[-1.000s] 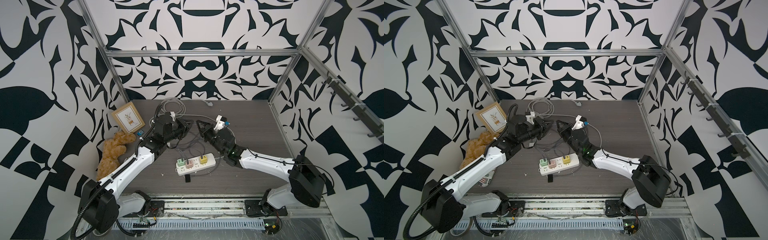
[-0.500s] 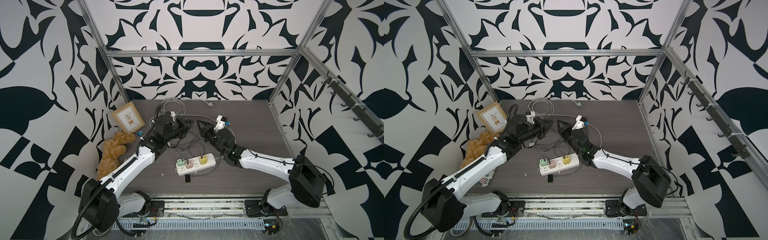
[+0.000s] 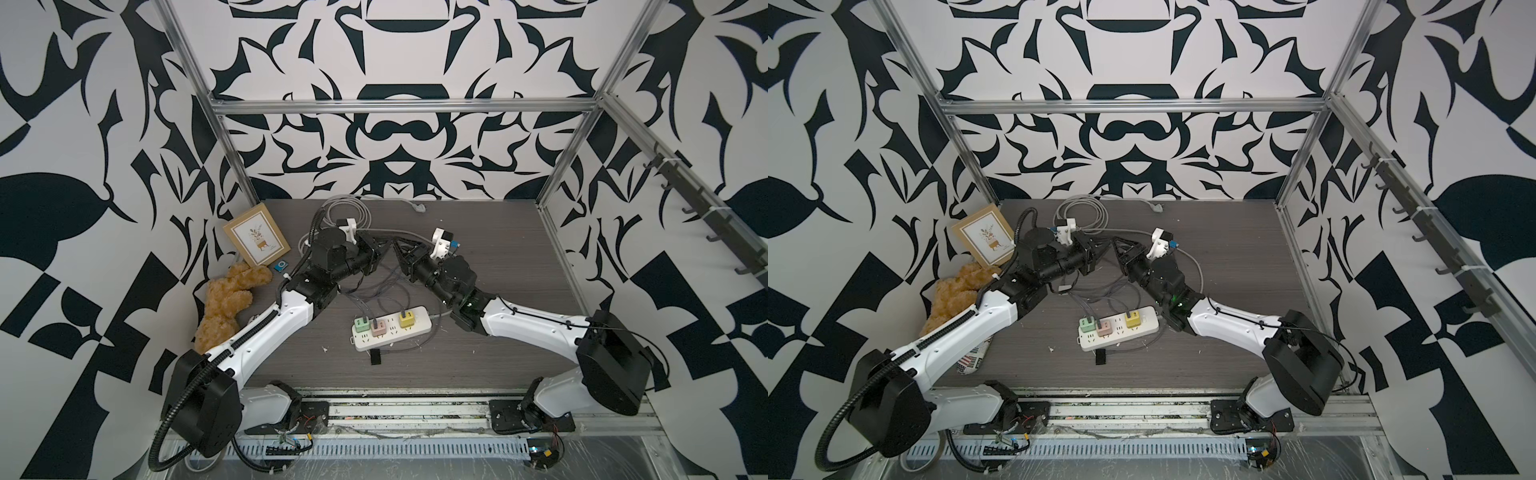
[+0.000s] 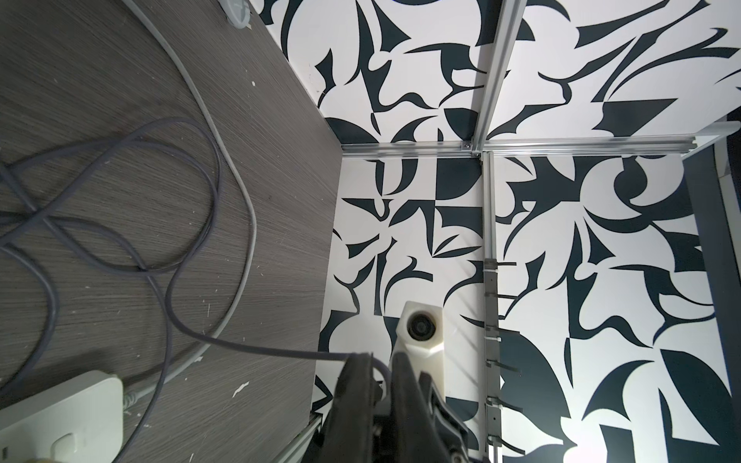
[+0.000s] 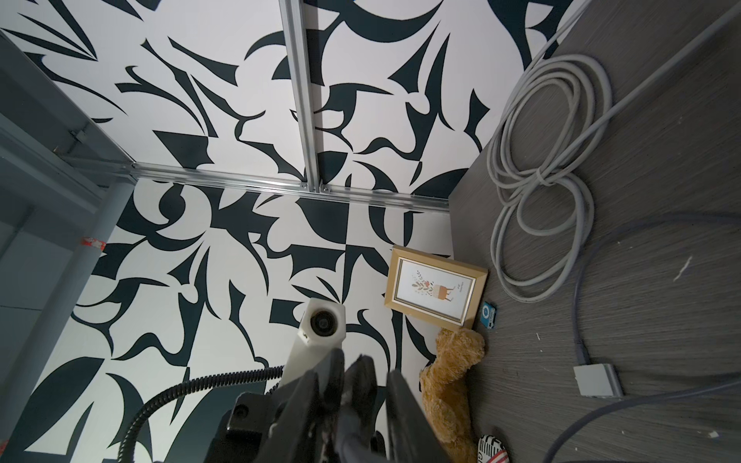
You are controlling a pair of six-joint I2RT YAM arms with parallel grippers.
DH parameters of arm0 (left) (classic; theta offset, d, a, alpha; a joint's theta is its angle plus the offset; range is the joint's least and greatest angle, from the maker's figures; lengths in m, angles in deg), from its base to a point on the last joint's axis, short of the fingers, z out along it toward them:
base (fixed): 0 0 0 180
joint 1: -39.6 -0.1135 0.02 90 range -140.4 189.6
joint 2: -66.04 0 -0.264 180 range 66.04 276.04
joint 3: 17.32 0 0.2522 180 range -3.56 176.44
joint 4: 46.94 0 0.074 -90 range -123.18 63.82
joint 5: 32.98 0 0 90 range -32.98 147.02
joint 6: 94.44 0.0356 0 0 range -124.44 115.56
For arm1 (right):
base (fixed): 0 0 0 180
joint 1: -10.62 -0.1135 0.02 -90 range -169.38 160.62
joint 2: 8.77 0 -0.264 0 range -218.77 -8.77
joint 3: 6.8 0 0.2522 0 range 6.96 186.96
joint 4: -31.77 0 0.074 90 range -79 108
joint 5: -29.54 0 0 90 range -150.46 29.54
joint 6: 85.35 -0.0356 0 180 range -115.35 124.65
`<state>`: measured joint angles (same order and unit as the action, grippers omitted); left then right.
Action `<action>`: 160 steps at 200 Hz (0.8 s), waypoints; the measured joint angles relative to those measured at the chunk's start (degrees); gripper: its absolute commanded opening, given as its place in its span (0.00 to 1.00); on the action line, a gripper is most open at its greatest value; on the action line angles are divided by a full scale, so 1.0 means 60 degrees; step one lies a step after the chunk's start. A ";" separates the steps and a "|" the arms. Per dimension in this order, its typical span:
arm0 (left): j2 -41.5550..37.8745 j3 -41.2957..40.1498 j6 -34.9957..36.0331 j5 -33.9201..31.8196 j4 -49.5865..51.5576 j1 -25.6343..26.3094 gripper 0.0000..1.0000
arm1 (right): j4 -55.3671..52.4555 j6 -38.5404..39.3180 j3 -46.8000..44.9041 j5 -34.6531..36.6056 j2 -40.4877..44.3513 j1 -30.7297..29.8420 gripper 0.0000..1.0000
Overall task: Charge mp3
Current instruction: Pick up the charging cable from the center of the board.
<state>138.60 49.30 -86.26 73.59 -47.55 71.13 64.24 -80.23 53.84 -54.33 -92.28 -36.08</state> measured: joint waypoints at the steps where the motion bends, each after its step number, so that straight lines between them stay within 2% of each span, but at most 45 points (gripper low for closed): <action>1: 0.0000 0.0000 0.0000 0.0015 0.0000 0.0000 0.00 | 0.0004 -0.0007 -0.0015 0.0000 0.0007 0.0004 0.31; 53: 0.0357 0.0000 0.0011 0.0433 -0.0357 0.0000 0.00 | -0.0011 -0.0295 -0.0335 -0.0499 0.0441 0.0364 0.31; 78: 0.0408 0.0000 0.0055 0.0528 -0.0430 0.0000 0.00 | -0.0025 -0.0386 -0.0335 -0.0743 0.0430 0.0448 0.27; 160: 0.0441 0.0000 0.0182 0.0623 -0.0495 -0.0004 0.00 | -0.0135 -0.0594 -0.0361 -0.0954 0.0430 0.0495 0.00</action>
<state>141.24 49.30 -85.16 77.33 -50.53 71.11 63.43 -83.79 51.67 -60.06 -89.70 -33.10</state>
